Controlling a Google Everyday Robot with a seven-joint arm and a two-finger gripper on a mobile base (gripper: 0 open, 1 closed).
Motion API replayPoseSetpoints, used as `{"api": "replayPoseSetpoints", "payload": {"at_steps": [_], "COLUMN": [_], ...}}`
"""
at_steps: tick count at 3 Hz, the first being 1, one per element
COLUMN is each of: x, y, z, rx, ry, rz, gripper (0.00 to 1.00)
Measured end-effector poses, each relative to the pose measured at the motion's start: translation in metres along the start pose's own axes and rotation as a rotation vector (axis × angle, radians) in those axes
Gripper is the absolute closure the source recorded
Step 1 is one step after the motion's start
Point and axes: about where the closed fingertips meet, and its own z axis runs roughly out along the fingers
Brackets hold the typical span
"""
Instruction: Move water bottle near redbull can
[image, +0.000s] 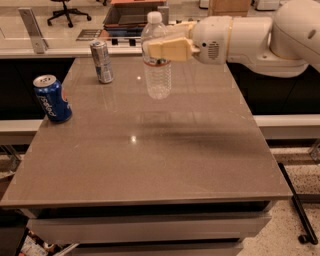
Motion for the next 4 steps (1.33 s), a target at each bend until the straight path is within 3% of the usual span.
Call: {"api": "replayPoseSetpoints", "payload": {"at_steps": [1,2,4], "x": [-0.001,0.016,0.056], "y": [-0.019,-0.03,-0.042], "z": [0.05,0.096,0.149], "rx": [0.003,-0.005,0.015], "ry": [-0.031,-0.029,0.04], "rz": [-0.003,0.012,0.019], "gripper": [1.0,1.0,1.0]}}
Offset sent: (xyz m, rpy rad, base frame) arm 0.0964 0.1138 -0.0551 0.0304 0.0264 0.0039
